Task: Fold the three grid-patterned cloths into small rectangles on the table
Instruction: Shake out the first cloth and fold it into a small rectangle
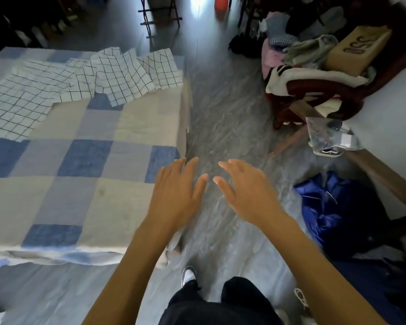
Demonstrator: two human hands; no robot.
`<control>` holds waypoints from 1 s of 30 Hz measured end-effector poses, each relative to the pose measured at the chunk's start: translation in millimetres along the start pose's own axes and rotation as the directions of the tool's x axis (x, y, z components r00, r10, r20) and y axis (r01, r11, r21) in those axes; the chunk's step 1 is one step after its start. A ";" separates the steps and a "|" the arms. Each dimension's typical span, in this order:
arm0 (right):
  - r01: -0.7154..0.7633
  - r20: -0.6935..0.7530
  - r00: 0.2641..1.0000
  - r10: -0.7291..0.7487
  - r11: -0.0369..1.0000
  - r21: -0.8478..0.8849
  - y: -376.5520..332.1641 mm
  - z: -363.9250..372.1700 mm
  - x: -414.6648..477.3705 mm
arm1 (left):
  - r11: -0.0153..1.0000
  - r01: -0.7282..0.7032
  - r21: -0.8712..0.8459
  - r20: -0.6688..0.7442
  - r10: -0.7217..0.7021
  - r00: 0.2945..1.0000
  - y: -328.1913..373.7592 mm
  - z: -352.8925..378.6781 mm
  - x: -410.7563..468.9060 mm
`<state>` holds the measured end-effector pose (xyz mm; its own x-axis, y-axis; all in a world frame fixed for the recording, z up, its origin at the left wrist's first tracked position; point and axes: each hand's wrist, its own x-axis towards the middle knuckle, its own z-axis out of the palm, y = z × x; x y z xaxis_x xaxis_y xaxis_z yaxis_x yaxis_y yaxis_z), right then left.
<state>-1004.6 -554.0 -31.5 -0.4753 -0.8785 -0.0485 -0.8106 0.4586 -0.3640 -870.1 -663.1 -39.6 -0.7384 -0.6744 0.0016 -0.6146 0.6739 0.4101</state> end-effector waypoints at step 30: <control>0.488 0.195 0.850 -0.489 0.871 0.058 93.5 -43.2 446.1 | 0.859 0.511 0.017 -0.184 -0.500 0.846 -25.2 8.1 364.5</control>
<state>-1307.2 -897.2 -46.9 0.0590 -0.9973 -0.0448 -0.9182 -0.0366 -0.3944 -1126.0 -923.5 -56.8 -0.2666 -0.9631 -0.0360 -0.9103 0.2393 0.3377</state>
